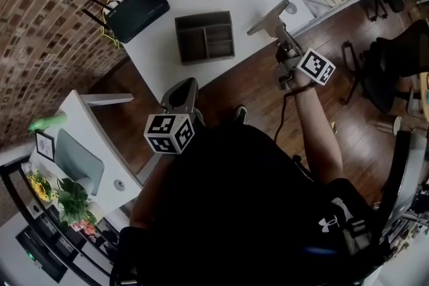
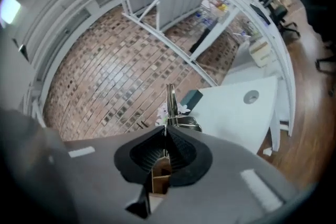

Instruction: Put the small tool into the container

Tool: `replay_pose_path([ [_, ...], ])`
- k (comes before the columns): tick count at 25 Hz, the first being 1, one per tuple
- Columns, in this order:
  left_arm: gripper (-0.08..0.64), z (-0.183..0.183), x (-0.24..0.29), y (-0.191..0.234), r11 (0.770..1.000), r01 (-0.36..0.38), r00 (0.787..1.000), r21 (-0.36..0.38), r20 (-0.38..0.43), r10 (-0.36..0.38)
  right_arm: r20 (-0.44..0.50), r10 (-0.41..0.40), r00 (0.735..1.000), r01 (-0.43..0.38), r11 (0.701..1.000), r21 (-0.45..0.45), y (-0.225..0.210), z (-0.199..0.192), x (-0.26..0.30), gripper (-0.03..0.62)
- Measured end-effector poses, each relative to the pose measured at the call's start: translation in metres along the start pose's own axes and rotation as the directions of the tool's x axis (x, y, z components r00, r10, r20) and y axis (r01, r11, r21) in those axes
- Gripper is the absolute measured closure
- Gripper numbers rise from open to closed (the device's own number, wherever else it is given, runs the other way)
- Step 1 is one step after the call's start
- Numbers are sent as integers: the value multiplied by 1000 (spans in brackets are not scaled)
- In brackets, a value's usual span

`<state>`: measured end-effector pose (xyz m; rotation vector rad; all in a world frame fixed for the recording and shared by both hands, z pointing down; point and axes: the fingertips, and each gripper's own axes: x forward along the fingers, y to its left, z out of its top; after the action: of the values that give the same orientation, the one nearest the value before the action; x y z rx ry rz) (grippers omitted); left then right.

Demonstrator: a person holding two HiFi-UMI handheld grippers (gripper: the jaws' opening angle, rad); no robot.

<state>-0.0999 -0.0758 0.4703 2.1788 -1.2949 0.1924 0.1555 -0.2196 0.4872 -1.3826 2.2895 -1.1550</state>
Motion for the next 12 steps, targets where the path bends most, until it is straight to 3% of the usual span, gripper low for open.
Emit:
replay_pose_path([
  [4,557,2,-3,2,1000,6,1000,-7,7,-6,-57,46,997,-57,976,-211,47,1,7,577],
  [12,557,4,-20,18,999,-29,999,-35,36,31,-191,88,978,-164,889,-428,95,-30,36,577],
])
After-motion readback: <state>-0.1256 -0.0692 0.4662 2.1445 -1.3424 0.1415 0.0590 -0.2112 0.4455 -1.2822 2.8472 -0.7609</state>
